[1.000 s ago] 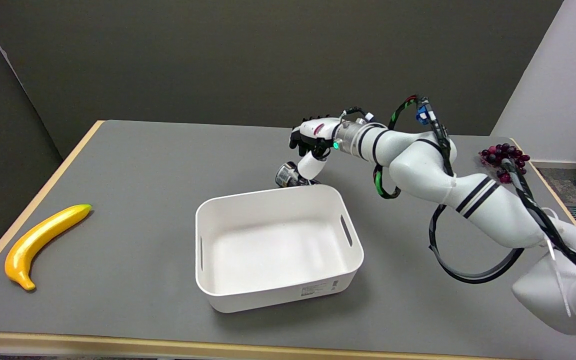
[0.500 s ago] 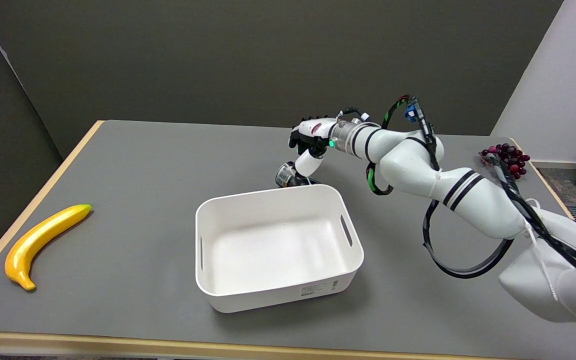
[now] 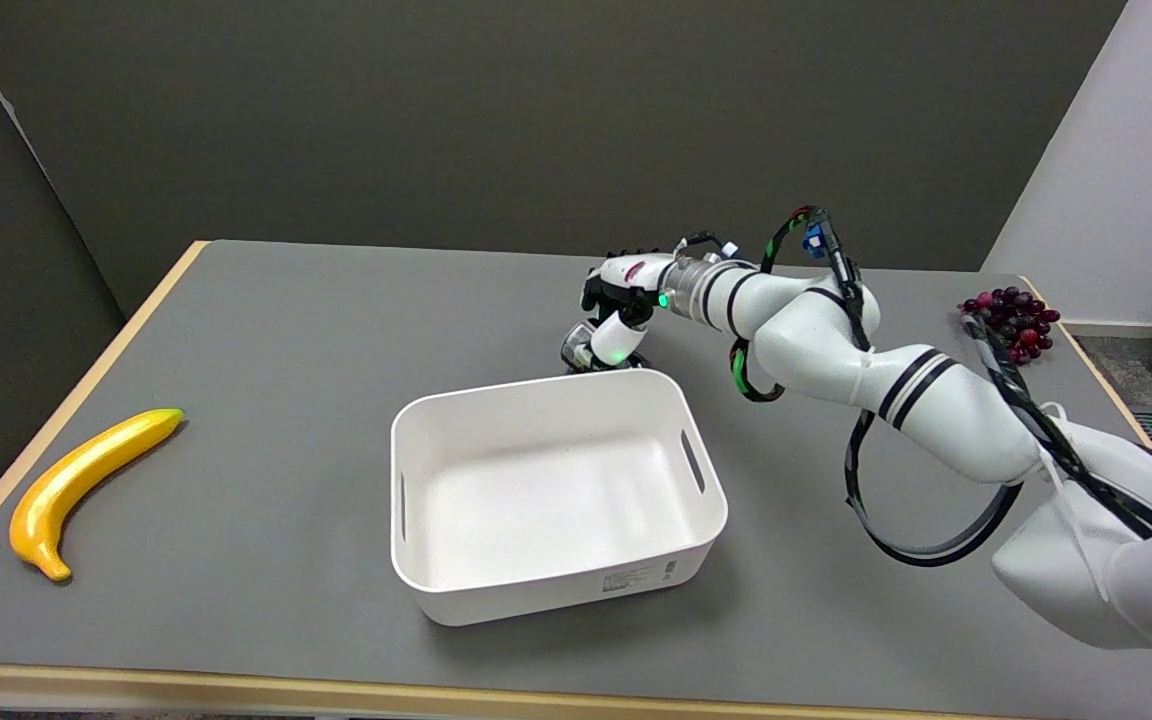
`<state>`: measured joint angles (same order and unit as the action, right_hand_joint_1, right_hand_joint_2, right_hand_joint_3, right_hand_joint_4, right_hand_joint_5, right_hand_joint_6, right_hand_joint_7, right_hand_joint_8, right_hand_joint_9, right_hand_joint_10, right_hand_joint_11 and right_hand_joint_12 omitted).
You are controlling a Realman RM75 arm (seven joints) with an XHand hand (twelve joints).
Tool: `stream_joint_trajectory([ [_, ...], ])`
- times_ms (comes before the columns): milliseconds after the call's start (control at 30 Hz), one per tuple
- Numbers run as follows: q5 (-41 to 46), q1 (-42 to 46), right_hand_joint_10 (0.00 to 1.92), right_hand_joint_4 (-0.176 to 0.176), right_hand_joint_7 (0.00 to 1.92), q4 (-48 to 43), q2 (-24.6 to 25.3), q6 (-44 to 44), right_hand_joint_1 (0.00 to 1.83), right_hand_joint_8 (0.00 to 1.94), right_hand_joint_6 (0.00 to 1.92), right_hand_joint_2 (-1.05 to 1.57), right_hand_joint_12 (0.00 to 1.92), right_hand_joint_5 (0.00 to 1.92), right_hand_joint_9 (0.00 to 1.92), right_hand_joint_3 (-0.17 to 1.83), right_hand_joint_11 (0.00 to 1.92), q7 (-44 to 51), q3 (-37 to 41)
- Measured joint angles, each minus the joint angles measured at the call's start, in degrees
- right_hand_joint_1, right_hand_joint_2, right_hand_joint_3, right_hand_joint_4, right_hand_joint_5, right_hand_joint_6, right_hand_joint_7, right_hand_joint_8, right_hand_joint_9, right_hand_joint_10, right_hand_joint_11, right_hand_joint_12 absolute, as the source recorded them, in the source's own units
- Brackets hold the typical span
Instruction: Pick up the black can.
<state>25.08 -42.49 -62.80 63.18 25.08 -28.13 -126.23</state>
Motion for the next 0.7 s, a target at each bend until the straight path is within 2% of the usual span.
stream_joint_trajectory([
  [500,-0.11,0.63,1.14,-0.118,0.57,-0.56,0.06,0.89,0.75,0.76,0.60,0.61,1.72,0.31,0.46,0.89,0.49,-0.78,-0.01],
  [633,-0.36,0.74,1.23,-0.125,0.67,-0.76,0.06,1.09,0.86,0.90,0.69,0.63,1.72,0.36,0.56,0.91,0.52,-0.86,-0.01],
  [700,-0.60,0.77,1.28,-0.123,0.73,-0.83,0.06,1.09,0.94,1.01,0.82,0.66,1.74,0.42,0.62,0.90,0.55,-0.90,-0.01],
])
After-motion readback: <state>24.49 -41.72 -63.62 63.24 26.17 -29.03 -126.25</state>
